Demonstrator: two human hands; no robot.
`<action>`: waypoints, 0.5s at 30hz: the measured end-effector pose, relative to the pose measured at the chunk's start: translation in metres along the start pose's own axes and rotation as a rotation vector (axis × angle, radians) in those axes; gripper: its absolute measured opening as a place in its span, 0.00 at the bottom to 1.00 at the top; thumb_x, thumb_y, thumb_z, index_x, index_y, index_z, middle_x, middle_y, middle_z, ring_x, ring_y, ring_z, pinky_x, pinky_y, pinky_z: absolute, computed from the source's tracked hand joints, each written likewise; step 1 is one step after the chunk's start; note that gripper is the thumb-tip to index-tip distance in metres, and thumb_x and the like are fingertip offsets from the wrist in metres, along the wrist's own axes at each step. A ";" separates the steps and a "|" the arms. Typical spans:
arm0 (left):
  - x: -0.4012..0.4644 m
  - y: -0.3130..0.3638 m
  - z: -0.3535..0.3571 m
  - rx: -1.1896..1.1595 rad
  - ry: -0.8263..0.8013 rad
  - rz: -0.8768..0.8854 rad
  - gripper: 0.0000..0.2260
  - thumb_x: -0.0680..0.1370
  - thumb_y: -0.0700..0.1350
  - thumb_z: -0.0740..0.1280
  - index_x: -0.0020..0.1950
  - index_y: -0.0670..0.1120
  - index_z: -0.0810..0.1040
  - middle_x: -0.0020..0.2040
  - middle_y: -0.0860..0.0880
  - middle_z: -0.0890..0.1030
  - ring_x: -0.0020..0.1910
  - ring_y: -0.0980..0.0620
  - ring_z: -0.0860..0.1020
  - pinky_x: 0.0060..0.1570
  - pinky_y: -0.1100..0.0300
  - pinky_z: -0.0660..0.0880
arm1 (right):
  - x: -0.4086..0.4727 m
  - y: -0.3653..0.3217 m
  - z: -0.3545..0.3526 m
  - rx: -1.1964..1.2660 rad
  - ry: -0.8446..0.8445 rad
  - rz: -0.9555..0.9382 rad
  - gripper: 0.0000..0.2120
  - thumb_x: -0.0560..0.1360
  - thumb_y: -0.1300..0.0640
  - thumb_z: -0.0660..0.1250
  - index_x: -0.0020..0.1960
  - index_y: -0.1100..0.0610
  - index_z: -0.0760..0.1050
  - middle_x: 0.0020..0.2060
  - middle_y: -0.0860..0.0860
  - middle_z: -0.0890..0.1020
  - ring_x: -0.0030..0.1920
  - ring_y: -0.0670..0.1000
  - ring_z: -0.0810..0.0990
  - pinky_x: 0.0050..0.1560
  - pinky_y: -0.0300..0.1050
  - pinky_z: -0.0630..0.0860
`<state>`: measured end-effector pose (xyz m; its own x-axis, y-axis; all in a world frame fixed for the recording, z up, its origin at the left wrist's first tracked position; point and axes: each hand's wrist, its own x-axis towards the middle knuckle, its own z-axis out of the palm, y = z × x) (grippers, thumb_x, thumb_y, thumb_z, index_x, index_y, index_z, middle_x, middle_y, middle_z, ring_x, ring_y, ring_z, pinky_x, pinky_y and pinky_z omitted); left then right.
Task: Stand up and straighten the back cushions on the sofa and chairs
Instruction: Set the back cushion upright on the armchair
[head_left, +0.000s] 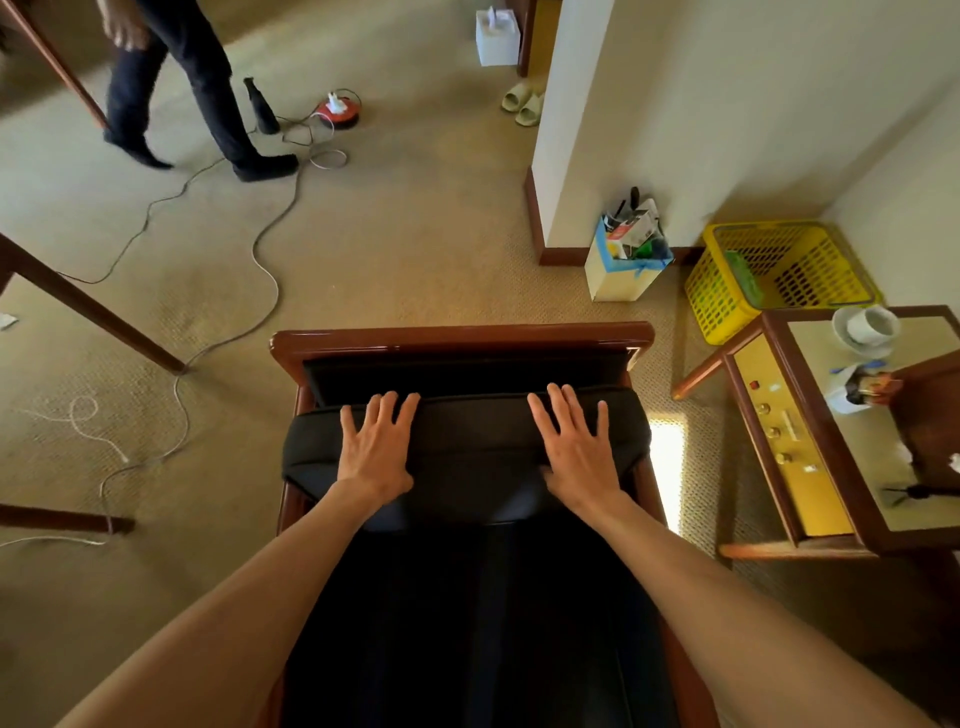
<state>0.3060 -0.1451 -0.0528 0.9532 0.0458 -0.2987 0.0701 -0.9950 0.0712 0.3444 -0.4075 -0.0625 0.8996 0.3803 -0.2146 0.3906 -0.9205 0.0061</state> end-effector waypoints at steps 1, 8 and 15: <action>0.005 -0.002 0.000 -0.004 -0.008 -0.003 0.52 0.67 0.49 0.77 0.80 0.50 0.45 0.78 0.44 0.54 0.78 0.42 0.50 0.73 0.35 0.50 | 0.002 0.001 0.003 0.004 0.008 0.018 0.49 0.69 0.56 0.75 0.80 0.53 0.48 0.79 0.58 0.53 0.79 0.60 0.49 0.72 0.70 0.47; 0.028 -0.019 0.007 -0.005 -0.058 0.040 0.58 0.68 0.51 0.77 0.78 0.53 0.33 0.80 0.45 0.45 0.79 0.43 0.41 0.73 0.34 0.45 | 0.030 0.010 0.005 0.030 -0.010 0.011 0.48 0.74 0.55 0.72 0.80 0.50 0.41 0.80 0.56 0.46 0.79 0.58 0.42 0.74 0.70 0.44; 0.058 -0.029 -0.004 0.057 -0.134 0.065 0.61 0.65 0.47 0.80 0.78 0.53 0.33 0.79 0.43 0.49 0.79 0.41 0.46 0.72 0.34 0.49 | 0.072 0.023 -0.011 -0.011 -0.132 0.000 0.58 0.66 0.50 0.78 0.79 0.48 0.38 0.79 0.54 0.46 0.79 0.57 0.44 0.73 0.67 0.50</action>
<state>0.3601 -0.1129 -0.0684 0.9073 -0.0277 -0.4195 -0.0113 -0.9991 0.0415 0.4199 -0.4002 -0.0665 0.8662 0.3646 -0.3416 0.3933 -0.9193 0.0163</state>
